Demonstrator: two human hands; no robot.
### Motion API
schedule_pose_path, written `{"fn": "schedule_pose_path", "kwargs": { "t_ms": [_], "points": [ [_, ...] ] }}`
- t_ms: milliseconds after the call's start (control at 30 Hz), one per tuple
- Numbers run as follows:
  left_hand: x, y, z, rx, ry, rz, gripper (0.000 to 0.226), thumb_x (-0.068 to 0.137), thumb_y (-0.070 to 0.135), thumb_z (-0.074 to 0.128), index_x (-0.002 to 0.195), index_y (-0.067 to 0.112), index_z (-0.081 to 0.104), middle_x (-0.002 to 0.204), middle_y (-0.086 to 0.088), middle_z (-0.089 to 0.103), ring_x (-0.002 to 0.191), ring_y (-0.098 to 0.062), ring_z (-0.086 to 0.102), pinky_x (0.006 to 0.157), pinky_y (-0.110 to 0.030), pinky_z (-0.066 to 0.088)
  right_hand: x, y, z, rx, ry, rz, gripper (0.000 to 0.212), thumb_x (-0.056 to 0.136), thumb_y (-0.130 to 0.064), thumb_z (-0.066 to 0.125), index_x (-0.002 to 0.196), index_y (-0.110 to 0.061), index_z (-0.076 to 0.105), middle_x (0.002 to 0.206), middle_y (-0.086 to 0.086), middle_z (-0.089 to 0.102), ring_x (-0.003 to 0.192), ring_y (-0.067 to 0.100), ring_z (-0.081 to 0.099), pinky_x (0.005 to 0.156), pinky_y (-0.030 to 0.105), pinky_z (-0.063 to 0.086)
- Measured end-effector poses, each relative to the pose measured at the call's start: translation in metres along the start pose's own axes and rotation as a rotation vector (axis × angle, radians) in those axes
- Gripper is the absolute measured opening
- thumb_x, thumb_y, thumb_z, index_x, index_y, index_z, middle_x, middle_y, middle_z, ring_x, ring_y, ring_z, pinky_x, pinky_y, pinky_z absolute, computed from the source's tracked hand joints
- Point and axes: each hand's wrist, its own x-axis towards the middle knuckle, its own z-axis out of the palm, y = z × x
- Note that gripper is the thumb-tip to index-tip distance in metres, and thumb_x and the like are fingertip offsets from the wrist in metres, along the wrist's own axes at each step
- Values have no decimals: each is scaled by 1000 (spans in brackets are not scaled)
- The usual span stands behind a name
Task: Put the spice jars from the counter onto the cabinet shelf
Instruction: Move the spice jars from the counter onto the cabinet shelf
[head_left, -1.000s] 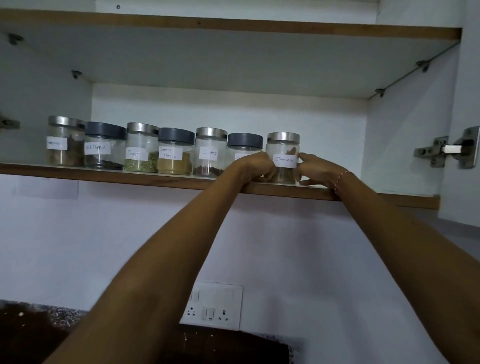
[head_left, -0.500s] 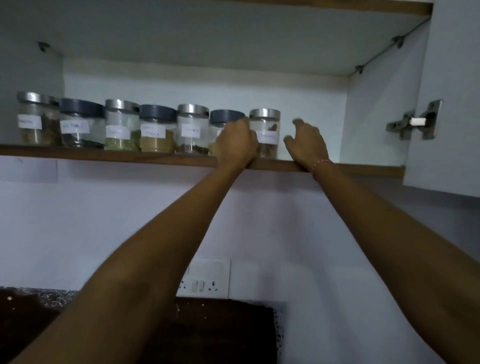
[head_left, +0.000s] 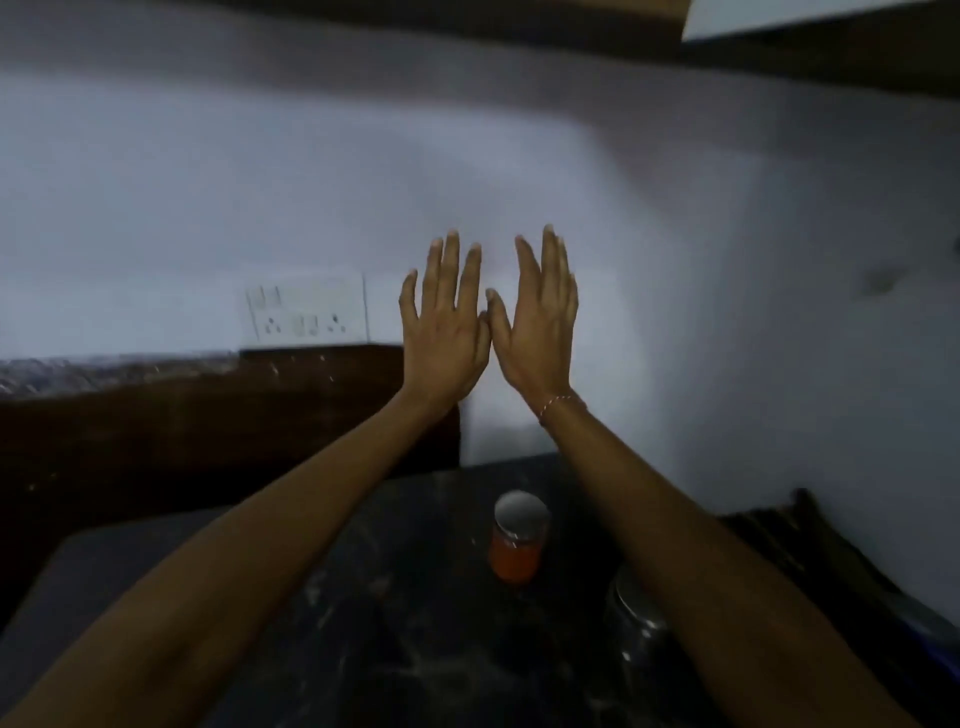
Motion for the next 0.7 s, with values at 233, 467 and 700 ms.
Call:
{"fn": "schedule_pose_path", "kwargs": {
  "t_ms": [233,467,700],
  "points": [
    [-150,66,50,-202,-342,-31,58,96,24,39,147,8,19,156,-14,15,145,-29,13,116,-47,15,-168,69,-41,-103,-232,191,55,93,-36,40,141,-9,36,152,17,26,142,31,22,113,51,25],
    [-239,127,78,-524,-700,-28,68,96,35,38,149,12,2,159,-8,-2,142,-14,-11,116,-36,3,-281,137,-97,-23,-382,635,84,77,-51,63,144,-17,25,155,11,19,142,26,19,113,43,25],
    [-270,157,102,-781,-1052,-256,92,92,27,53,145,10,-19,159,-9,-6,146,-23,10,117,-37,15,-315,168,-104,264,-547,900,87,79,-25,69,148,-18,16,152,5,28,139,19,29,113,31,25]
  ]
}}
